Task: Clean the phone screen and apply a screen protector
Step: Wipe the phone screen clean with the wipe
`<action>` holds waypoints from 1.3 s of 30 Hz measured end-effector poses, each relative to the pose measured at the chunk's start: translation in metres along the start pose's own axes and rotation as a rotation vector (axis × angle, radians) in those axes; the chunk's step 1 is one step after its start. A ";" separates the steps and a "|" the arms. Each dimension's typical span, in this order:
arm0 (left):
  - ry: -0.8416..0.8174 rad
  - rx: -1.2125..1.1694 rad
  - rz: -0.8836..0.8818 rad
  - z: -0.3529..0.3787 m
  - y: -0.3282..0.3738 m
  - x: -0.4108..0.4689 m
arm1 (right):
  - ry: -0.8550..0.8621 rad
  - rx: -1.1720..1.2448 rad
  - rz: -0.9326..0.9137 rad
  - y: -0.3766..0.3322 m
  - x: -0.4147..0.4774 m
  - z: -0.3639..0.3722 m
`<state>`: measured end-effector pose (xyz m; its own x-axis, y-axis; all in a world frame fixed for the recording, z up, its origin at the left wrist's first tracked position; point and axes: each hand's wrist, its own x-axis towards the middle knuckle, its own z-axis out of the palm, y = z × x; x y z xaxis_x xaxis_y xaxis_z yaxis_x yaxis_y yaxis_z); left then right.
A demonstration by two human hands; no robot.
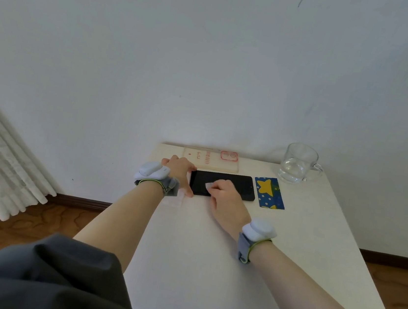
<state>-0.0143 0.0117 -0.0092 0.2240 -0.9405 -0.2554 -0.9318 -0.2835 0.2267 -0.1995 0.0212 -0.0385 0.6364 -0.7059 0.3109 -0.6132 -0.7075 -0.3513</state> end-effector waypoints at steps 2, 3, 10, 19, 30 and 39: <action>0.001 -0.003 -0.003 0.001 0.000 0.000 | -0.011 0.015 -0.082 -0.007 0.001 0.006; 0.004 -0.007 -0.004 0.001 0.001 0.000 | -0.025 0.017 -0.109 -0.007 0.001 0.006; 0.002 -0.016 -0.016 0.000 0.002 -0.001 | 0.008 -0.068 -0.021 0.019 -0.009 -0.006; -0.009 -0.004 -0.022 -0.004 0.006 -0.005 | 0.049 -0.281 -0.097 -0.005 -0.009 0.005; -0.010 -0.010 -0.008 -0.011 0.011 -0.015 | -0.031 -0.235 0.091 -0.018 -0.002 0.007; 0.004 -0.027 -0.013 -0.011 0.011 -0.018 | -0.138 -0.330 0.338 0.024 0.009 -0.023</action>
<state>-0.0259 0.0236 0.0082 0.2373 -0.9374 -0.2548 -0.9206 -0.3007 0.2491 -0.2190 -0.0029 -0.0232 0.4188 -0.9025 0.1002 -0.8973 -0.4282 -0.1070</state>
